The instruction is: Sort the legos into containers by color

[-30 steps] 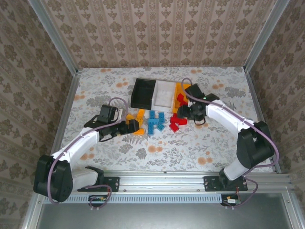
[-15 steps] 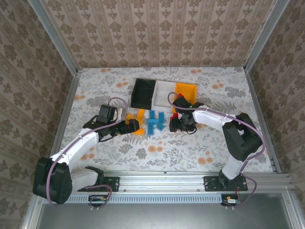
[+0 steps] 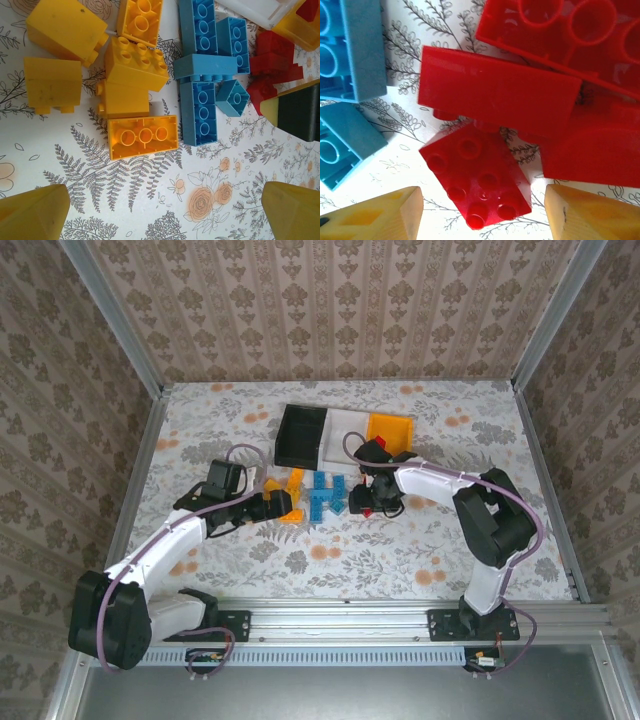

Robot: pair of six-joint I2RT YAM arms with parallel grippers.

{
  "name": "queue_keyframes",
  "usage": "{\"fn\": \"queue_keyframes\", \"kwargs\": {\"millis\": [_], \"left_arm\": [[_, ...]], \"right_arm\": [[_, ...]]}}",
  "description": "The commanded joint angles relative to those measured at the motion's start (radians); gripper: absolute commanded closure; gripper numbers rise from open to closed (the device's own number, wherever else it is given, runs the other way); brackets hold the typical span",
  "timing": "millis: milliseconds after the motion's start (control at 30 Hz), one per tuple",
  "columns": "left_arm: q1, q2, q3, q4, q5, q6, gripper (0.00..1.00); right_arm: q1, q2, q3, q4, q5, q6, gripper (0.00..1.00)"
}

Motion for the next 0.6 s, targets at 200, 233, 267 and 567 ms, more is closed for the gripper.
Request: {"fn": "queue_keyframes", "kwargs": {"millis": [200,233,267,567], "left_arm": [[0.014,-0.017,0.021,-0.037,0.002,0.014,0.0],[0.016,-0.019,0.025,-0.039,0.003,0.015,0.0],[0.018,-0.019,0.028,-0.04,0.003,0.016,0.0],[0.038,-0.037,0.036,-0.052,0.009,0.024,0.0]], "right_arm": [[0.015,0.054,0.082,-0.047,0.024,-0.029,0.48],[0.017,0.055,0.085,-0.048,0.025,-0.032,0.49],[0.018,0.058,0.085,-0.049,0.025,-0.032,0.49],[0.032,0.092,0.115,-0.087,0.058,-0.046,0.46]]}}
